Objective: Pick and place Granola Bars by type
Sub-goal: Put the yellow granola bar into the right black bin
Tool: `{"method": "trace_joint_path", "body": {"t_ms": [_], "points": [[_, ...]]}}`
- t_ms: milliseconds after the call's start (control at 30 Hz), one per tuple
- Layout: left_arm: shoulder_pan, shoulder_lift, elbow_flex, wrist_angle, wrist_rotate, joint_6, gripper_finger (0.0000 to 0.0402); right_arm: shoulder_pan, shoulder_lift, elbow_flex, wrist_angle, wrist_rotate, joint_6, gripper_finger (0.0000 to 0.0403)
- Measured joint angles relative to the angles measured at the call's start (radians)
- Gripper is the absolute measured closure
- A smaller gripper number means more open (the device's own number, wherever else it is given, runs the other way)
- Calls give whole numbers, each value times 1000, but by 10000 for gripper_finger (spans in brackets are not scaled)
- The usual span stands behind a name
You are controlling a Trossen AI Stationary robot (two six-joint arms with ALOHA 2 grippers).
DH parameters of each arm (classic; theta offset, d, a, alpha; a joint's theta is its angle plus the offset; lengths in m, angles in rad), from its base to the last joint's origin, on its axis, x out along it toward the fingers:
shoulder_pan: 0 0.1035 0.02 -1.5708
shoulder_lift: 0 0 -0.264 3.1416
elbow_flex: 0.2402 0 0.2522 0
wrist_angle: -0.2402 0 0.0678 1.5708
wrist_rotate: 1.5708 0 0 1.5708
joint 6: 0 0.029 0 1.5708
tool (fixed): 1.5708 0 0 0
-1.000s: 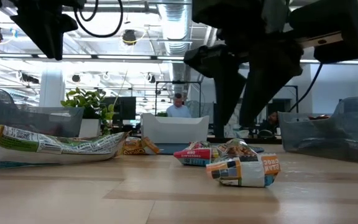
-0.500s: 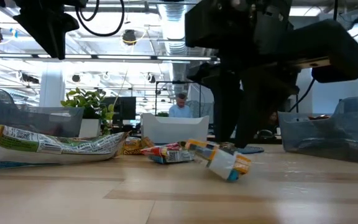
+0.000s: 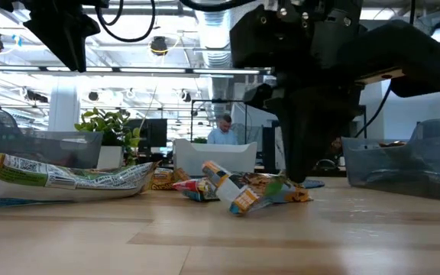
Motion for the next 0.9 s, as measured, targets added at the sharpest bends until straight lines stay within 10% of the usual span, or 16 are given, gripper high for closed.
{"method": "trace_joint_path", "body": {"t_ms": [533,900], "points": [[0,0,0,22,-31,60,273,4,0,0,-139,-7,418,397],[0,0,0,21,-31,59,273,8,0,53,-128,-31,337,281]]}}
